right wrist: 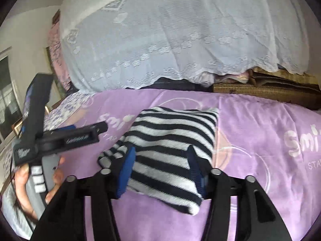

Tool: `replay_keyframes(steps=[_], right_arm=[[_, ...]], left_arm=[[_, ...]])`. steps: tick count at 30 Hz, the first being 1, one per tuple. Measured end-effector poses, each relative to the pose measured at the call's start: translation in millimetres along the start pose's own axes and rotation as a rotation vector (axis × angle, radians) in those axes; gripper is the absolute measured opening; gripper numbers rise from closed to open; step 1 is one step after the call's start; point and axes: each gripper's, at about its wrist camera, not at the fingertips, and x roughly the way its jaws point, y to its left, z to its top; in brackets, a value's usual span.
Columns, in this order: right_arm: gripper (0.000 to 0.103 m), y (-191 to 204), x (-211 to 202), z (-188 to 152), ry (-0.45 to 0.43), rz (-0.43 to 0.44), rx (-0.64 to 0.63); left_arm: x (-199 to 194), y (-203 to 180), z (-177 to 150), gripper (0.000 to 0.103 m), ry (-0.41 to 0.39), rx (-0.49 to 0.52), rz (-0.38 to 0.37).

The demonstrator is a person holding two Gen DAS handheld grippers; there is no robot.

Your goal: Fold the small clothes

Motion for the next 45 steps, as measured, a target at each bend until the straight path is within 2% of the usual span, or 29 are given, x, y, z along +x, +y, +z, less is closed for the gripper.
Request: replay_keyframes(steps=[3,6,7,9,11,15,33,45], right_arm=[[0.013,-13,33,16,0.023,-0.012,0.092],[0.011,-15,78,18,0.087,-0.019,0.128],[0.009,-18,93,15,0.115,-0.009,0.155],[0.005,-23,116,-1,0.138,-0.018,0.17],[0.004,-23,115,-9,0.1,-0.006,0.167],[0.004,-25,114,-11,0.106,0.014,0.182],[0.004,-16,100,-15,0.089,-0.013,0.152],[0.004,-16,68,-36,0.09,-0.013,0.158]], left_arm=[[15,-21,-3,0.098,0.013,0.057,0.026],[57,-29,-13,0.099,0.113,0.116,0.097],[73,-28,-20,0.099,0.142,0.124,0.1],[87,-17,-30,0.099,0.148,0.057,0.043],[86,-17,-29,0.099,0.142,0.077,0.044],[82,-27,-33,0.099,0.09,0.139,0.101],[75,-23,-34,0.099,0.074,0.139,0.093],[62,-14,-44,0.099,0.082,0.112,0.069]])
